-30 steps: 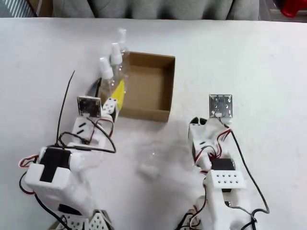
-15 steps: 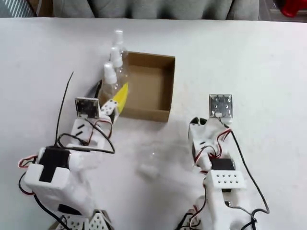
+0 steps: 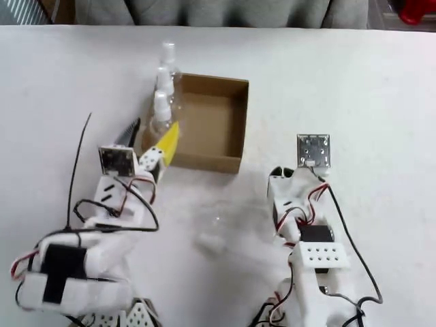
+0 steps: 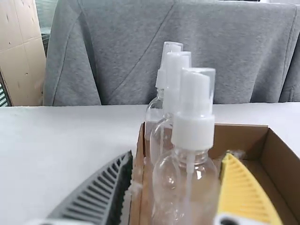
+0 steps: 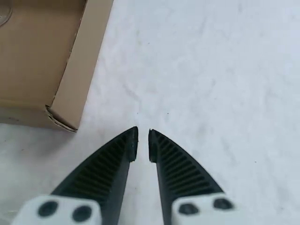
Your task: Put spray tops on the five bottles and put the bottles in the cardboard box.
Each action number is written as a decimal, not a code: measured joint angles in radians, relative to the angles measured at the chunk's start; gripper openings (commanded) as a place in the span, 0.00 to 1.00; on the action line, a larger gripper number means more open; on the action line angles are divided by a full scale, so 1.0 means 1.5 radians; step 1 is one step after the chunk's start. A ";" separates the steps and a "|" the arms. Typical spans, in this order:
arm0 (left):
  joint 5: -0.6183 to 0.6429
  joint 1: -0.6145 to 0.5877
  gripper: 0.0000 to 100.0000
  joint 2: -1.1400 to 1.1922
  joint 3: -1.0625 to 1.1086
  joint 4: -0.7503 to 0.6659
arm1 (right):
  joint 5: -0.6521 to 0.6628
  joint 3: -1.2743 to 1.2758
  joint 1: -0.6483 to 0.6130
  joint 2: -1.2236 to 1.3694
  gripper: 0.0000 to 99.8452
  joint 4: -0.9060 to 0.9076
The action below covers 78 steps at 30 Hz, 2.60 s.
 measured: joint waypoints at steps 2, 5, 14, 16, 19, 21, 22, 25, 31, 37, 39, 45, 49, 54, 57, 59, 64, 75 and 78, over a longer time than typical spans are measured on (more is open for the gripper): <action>0.000 0.000 0.28 -0.045 0.003 0.057 | 0.000 0.000 0.000 0.000 0.02 0.000; 0.000 0.000 0.28 -0.106 0.005 0.148 | 0.000 0.000 0.000 0.000 0.02 0.000; 0.000 0.000 0.28 -0.318 0.092 0.303 | 0.000 0.000 0.002 0.000 0.02 0.000; 0.000 0.000 0.28 -0.369 0.105 0.345 | 0.000 0.000 0.002 0.000 0.02 0.000; 0.000 0.000 0.28 -0.445 0.119 0.421 | 0.000 0.000 0.002 0.000 0.02 0.000; 0.000 0.000 0.28 -0.499 0.121 0.485 | 0.000 0.000 0.002 0.000 0.02 0.000; 0.000 0.000 0.28 -0.528 0.122 0.521 | 0.000 0.000 0.002 0.000 0.02 0.000; 0.000 0.000 0.28 -0.615 0.122 0.656 | 0.000 0.000 0.002 0.000 0.02 0.000; 0.000 -0.006 0.28 -0.813 0.122 0.932 | 0.000 0.000 0.002 0.000 0.02 0.000; 0.000 -0.033 0.28 -1.006 0.122 1.150 | 0.000 0.000 0.002 0.000 0.02 0.000; 0.000 -0.039 0.28 -1.063 0.135 1.207 | 0.000 0.000 0.002 0.000 0.02 0.000; 0.000 -0.070 0.28 -1.147 0.182 1.271 | 0.024 0.000 0.017 0.000 0.02 0.035; 0.000 -0.074 0.28 -1.145 0.182 1.301 | 0.047 -0.036 0.064 -0.018 0.02 0.130; 0.000 -0.074 0.28 -1.134 0.182 1.332 | 0.088 -0.143 0.117 -0.050 0.02 0.312; 0.000 -0.074 0.28 -1.126 0.182 1.340 | 0.104 -0.215 0.118 -0.056 0.02 0.432; 0.000 -0.074 0.28 -1.125 0.182 1.341 | 0.140 -0.264 0.118 -0.059 0.02 0.513; -0.026 -0.074 0.28 -1.108 0.183 1.341 | 0.333 -0.378 0.108 -0.060 0.02 0.714; -0.109 -0.074 0.28 -1.068 0.184 1.341 | 0.544 -0.420 -0.155 -0.061 0.20 0.918; -0.109 -0.074 0.28 -1.068 0.184 1.341 | 0.523 -0.399 -0.249 -0.061 0.16 0.913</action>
